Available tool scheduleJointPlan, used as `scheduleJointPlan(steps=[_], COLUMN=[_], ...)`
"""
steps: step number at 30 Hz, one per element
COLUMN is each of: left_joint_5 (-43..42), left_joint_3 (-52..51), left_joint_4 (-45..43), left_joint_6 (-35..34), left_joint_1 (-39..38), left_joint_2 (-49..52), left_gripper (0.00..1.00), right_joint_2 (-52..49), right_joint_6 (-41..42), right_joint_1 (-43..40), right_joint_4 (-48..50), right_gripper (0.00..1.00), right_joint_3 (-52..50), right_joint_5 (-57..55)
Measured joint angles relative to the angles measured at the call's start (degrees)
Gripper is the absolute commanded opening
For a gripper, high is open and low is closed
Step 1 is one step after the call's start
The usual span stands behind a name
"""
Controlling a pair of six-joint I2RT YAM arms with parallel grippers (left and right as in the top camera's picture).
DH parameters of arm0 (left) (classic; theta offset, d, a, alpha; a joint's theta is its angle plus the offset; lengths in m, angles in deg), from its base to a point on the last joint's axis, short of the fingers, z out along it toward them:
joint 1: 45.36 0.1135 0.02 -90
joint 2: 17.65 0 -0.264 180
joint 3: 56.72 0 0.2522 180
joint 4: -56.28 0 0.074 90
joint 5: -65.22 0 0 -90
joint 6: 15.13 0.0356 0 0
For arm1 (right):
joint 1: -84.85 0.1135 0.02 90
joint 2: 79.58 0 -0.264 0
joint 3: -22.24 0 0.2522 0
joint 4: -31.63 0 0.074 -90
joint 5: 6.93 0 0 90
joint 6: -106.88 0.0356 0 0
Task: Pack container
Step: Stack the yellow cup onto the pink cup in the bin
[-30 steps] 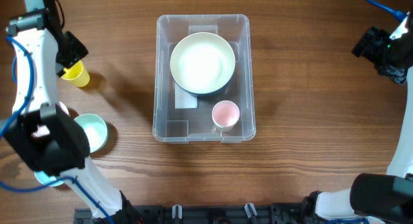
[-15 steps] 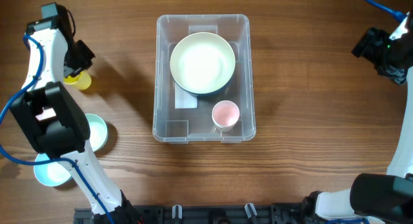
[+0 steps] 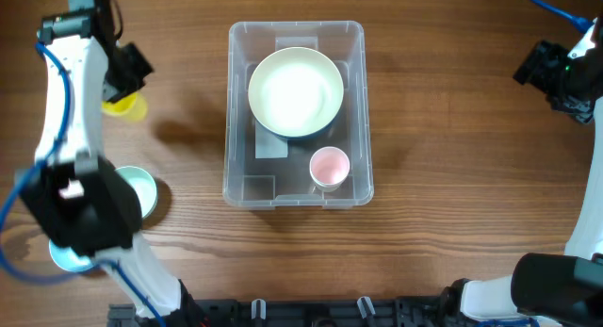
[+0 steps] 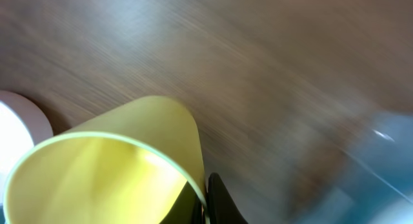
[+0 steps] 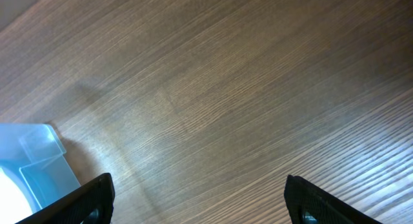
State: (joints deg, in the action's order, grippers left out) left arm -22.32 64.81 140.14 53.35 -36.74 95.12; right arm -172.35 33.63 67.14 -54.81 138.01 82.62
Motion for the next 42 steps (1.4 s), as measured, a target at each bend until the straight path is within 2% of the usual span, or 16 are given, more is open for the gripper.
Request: scheduleJointPlan(steps=[3, 6, 11, 16, 22, 35, 36, 37, 38, 40, 42], left_joint_5=[-0.59, -0.90, -1.07, -2.51, -3.13, -3.21, -3.19, -3.19, -3.19, -3.19, -3.17], left_joint_3=[2.14, 2.73, 2.73, 2.71, 2.71, 2.69, 2.69, 2.69, 2.69, 2.69, 2.69], left_joint_4=[3.85, 7.30, 7.61, 5.64, 5.57, 6.88, 6.91, 7.06, 7.08, 7.17, 7.45], left_joint_6=[-0.04, -0.68, -3.91, -6.80, -7.98, -8.00, -8.00, -8.00, -8.04, -8.46, -8.68], left_joint_1=[-9.88, -21.09, -37.79, -49.70, -57.90, -58.45, -58.45, -58.45, -58.45, -58.45, -58.45], left_joint_2=[-12.87, -19.76, -17.70, -11.32, -7.67, -1.44, -1.25, -0.83, -0.70, -0.68, -0.68], left_gripper=[0.04, 0.04, 0.04, 0.04, 0.04, 0.04, 0.13, 0.38, 0.46, 0.55, 0.56], right_joint_2=[-0.02, -0.02, -0.15, -0.17, -0.22, -0.24, -0.24, -0.24, -0.24, -0.24, -0.24], right_joint_6=[-0.46, -0.22, 0.57, 0.59, 0.59, 0.59, 0.59, 0.59, 0.59, 0.59, 0.59], right_joint_1=[-0.09, -1.97, -8.85, -9.11, -9.07, -9.07, -9.07, -9.07, -9.07, -9.07, -9.07], right_joint_4=[0.28, 0.09, -2.34, -2.56, -2.56, -2.54, -2.56, -2.56, -2.56, -2.56, -2.54], right_gripper=[0.89, 0.89, 0.89, 0.89, 0.89, 0.89, 0.89, 0.89, 0.89, 0.89, 0.89], right_joint_3=[0.00, 0.00, 0.00, 0.00, 0.00, 0.00, 0.00, 0.00, 0.00, 0.00, 0.00], right_joint_5=[-0.04, -0.31, -0.46, 0.00, 0.20, 0.22, 0.22, 0.22, 0.22, 0.22, 0.22])
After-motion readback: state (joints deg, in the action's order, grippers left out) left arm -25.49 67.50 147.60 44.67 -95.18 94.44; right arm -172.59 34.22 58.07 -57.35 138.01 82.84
